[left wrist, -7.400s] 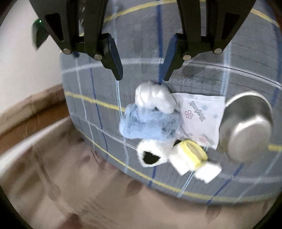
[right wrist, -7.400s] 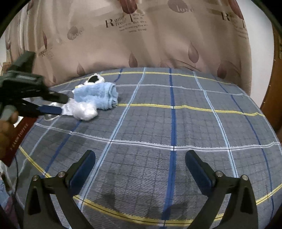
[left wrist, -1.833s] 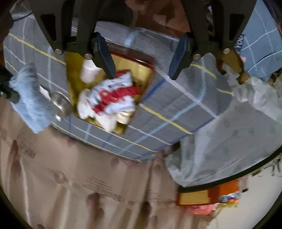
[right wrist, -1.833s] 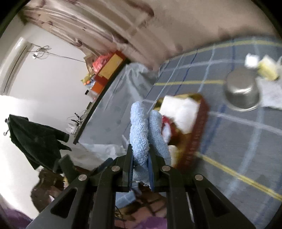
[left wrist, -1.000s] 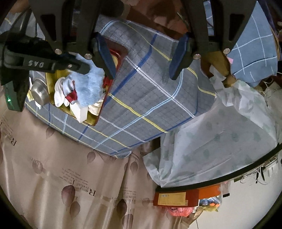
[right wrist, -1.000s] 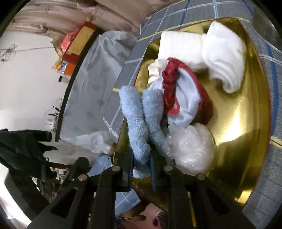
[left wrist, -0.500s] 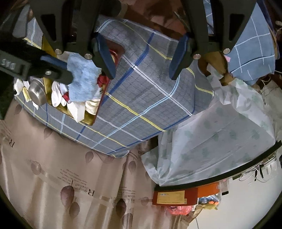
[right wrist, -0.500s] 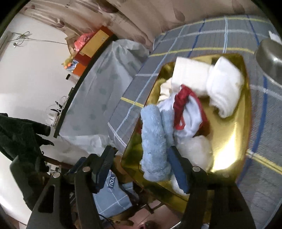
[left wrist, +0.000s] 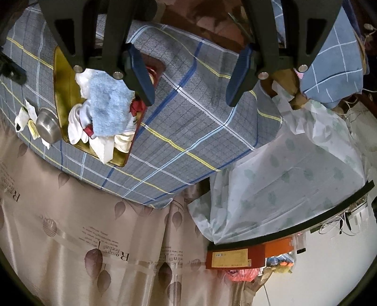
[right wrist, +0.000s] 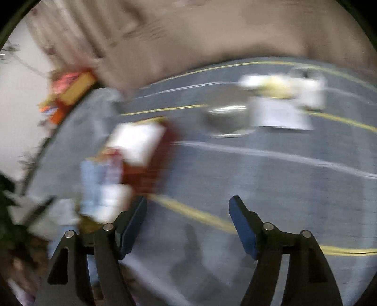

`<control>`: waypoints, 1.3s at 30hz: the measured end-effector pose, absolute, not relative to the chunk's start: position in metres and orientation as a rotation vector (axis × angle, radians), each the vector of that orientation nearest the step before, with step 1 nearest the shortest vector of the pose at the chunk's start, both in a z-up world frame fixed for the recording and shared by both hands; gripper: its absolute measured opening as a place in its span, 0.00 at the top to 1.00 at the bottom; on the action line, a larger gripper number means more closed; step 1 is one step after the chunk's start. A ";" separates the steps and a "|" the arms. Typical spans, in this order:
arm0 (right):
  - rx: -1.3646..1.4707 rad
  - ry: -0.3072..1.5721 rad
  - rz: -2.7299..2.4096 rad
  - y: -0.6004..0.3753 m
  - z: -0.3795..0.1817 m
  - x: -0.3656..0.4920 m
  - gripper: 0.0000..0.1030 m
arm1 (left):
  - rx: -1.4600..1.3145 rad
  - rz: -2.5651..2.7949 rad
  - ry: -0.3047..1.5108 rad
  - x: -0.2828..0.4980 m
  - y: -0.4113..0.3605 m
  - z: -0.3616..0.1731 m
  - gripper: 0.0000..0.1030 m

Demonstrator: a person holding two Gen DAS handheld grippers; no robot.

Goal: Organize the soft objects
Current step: 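Move both tools back toward the remaining items beside the steel bowl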

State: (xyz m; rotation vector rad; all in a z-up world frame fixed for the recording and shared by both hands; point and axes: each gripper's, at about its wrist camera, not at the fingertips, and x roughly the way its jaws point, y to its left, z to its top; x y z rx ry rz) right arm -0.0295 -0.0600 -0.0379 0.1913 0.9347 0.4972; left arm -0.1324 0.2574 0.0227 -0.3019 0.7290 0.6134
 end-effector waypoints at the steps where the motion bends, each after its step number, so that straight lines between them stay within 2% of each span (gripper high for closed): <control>1: 0.161 0.926 0.430 -0.082 -0.040 -0.029 0.30 | -0.300 0.615 0.729 -0.132 0.256 0.023 0.38; 3: 0.089 0.913 0.300 -0.124 -0.047 -0.026 0.18 | -0.294 0.615 0.729 -0.132 0.254 0.024 0.38; 13: -0.106 0.948 -0.097 -0.267 -0.085 -0.006 0.11 | -0.199 0.610 0.752 -0.125 0.228 0.023 0.38; 15: -0.083 0.948 -0.101 -0.284 -0.093 -0.005 0.01 | -0.172 0.604 0.751 -0.124 0.220 0.024 0.38; 21: -0.017 0.928 -0.098 -0.308 -0.098 0.005 0.01 | -0.106 0.469 0.746 -0.114 0.180 0.038 0.38; 28: 0.030 0.935 -0.061 -0.308 -0.100 0.008 0.01 | -0.098 0.147 0.816 -0.066 0.106 0.047 0.38; 34: 0.008 0.915 -0.010 -0.302 -0.099 0.004 0.01 | -0.278 -0.175 0.966 0.005 0.045 0.036 0.38; 39: 0.023 0.886 0.039 -0.302 -0.096 0.000 0.01 | -0.431 -0.246 1.043 0.076 0.018 0.015 0.38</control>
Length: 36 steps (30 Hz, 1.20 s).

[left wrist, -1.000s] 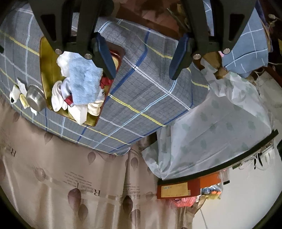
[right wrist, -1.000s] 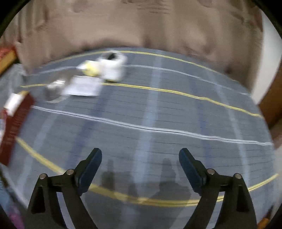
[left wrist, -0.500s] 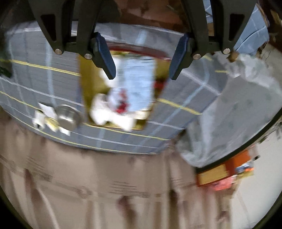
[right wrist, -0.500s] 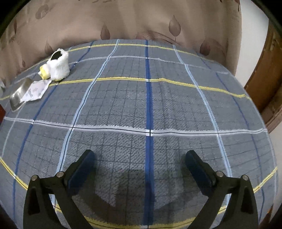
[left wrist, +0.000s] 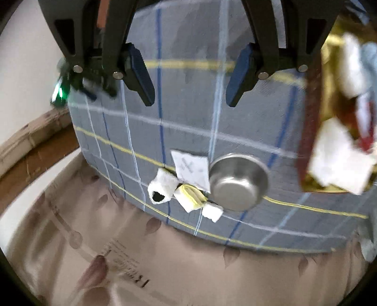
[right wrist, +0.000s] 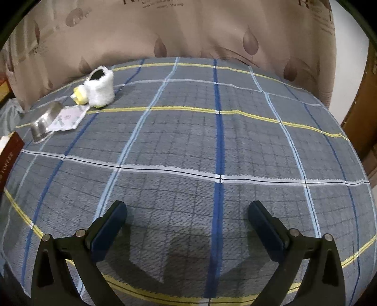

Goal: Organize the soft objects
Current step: 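Move both tools back toward the remaining items beside the steel bowl, then grasp the white printed wipe packet with the left gripper and lift it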

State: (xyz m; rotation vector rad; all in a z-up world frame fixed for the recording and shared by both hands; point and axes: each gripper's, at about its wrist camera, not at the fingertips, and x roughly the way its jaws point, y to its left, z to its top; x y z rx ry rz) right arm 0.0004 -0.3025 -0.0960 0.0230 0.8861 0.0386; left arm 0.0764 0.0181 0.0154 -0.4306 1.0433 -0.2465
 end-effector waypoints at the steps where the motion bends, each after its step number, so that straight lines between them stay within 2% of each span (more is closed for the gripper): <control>1: 0.029 0.875 0.047 -0.303 -0.095 -0.001 0.01 | -0.457 -0.241 1.062 0.091 0.015 0.009 0.38; 6: 0.052 0.817 0.079 -0.305 -0.088 -0.010 0.01 | -0.598 -0.199 1.142 0.145 0.017 -0.021 0.38; 15: 0.059 0.763 0.132 -0.303 -0.081 -0.016 0.01 | -0.633 -0.098 1.188 0.196 0.011 -0.050 0.38; 29: 0.066 0.720 0.157 -0.304 -0.077 -0.022 0.01 | -0.688 -0.102 1.179 0.223 -0.007 -0.061 0.39; 30: 0.067 0.718 0.157 -0.304 -0.077 -0.022 0.01 | -0.669 -0.106 1.186 0.225 -0.011 -0.061 0.46; 31: 0.067 0.716 0.157 -0.304 -0.076 -0.023 0.01 | -0.641 -0.117 1.187 0.227 -0.016 -0.061 0.58; 32: 0.067 0.715 0.157 -0.304 -0.076 -0.023 0.01 | -0.618 -0.134 1.191 0.229 -0.020 -0.062 0.92; 36: 0.068 0.715 0.157 -0.304 -0.076 -0.022 0.01 | -0.525 -0.124 1.191 0.226 -0.034 -0.062 0.94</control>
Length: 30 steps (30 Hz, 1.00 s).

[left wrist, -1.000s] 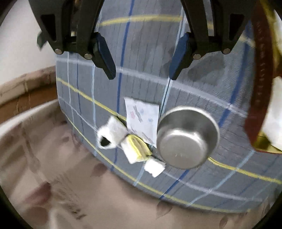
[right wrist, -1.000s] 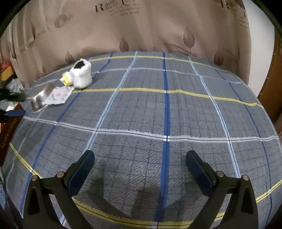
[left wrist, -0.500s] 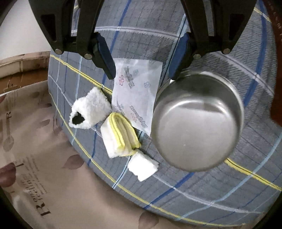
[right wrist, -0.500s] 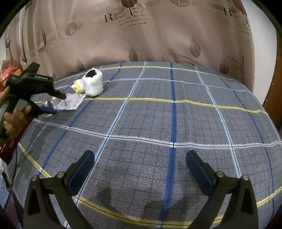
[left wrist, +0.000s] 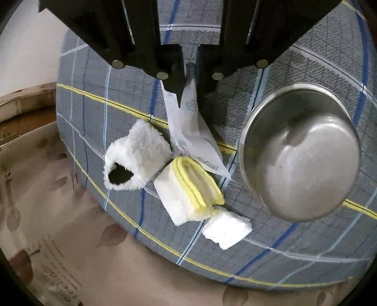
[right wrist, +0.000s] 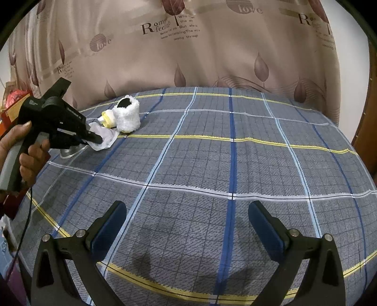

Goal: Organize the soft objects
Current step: 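Grasp the white printed wipe packet with the left gripper and lift it, then grasp the white fluffy slipper with the right gripper and lift it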

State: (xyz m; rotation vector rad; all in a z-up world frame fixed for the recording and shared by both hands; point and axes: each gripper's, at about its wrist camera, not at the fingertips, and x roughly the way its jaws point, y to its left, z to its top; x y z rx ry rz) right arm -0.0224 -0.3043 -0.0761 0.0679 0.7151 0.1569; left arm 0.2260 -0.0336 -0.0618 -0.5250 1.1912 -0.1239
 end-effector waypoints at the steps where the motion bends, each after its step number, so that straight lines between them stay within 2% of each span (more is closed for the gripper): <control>1: 0.069 0.715 0.157 -0.305 -0.076 -0.022 0.01 | -0.512 -0.124 1.188 0.224 -0.036 -0.061 0.94; 9: 0.076 0.728 0.159 -0.307 -0.077 -0.019 0.01 | -0.446 -0.172 1.080 0.164 -0.037 -0.030 0.94; 19: 0.058 0.766 0.197 -0.301 -0.079 -0.012 0.01 | -0.485 -0.222 1.075 0.076 -0.014 -0.016 0.94; 30: 0.087 0.739 0.424 -0.254 -0.054 0.076 0.00 | -0.477 -0.215 1.052 0.029 0.013 0.004 0.94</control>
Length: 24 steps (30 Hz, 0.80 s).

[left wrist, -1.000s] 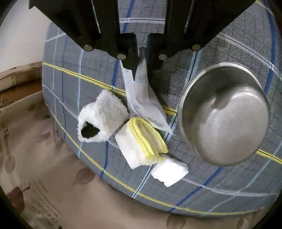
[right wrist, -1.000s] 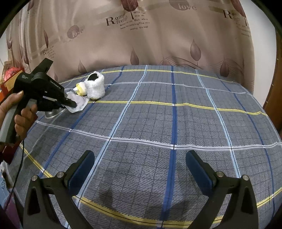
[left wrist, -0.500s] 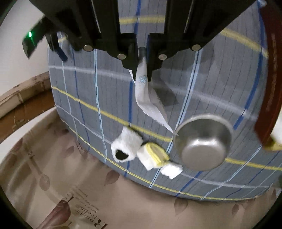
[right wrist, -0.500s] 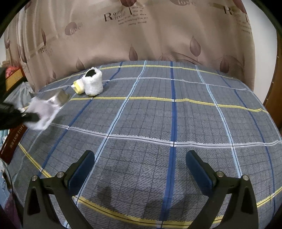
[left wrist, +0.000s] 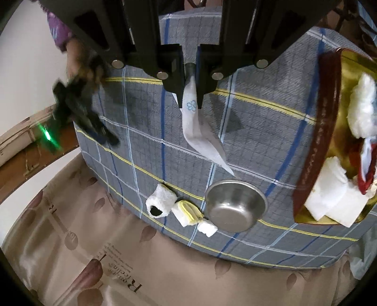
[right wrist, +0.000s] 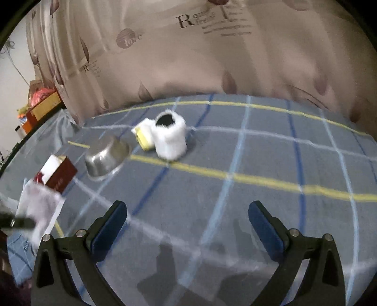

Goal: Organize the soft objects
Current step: 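Grasp the white fluffy slipper with the right gripper and lift it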

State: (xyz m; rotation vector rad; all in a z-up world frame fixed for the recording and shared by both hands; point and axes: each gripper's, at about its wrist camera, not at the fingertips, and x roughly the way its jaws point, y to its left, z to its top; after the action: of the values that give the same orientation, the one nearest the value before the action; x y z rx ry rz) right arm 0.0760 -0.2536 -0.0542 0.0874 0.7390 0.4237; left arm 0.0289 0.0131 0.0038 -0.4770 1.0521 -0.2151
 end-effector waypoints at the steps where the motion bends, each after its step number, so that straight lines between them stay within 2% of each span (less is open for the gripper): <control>1: 0.079 0.736 0.428 -0.248 -0.055 0.087 0.00 | -0.481 -0.215 1.050 0.027 0.015 0.005 0.94; 19: -0.060 0.755 0.530 -0.177 -0.067 0.197 0.01 | -0.492 -0.235 1.040 0.030 0.030 0.015 0.94; 20: -0.064 0.758 0.544 -0.175 -0.068 0.198 0.10 | -0.492 -0.236 1.040 0.030 0.031 0.015 0.94; 21: -0.063 0.772 0.562 -0.174 -0.069 0.200 0.37 | -0.492 -0.237 1.041 0.030 0.032 0.015 0.94; 22: -0.063 0.789 0.567 -0.173 -0.071 0.202 0.58 | -0.489 -0.236 1.043 0.030 0.032 0.015 0.94; 23: -0.071 0.810 0.556 -0.172 -0.074 0.203 0.71 | -0.488 -0.234 1.045 0.029 0.032 0.015 0.94; 24: -0.072 0.808 0.557 -0.173 -0.074 0.201 0.71 | -0.491 -0.233 1.048 0.029 0.032 0.014 0.94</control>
State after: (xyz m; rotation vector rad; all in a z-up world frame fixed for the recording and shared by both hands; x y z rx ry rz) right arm 0.2006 -0.1730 -0.0739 -0.0715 0.8080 0.5573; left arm 0.0287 0.0323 0.0144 -0.4906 1.0483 -0.2329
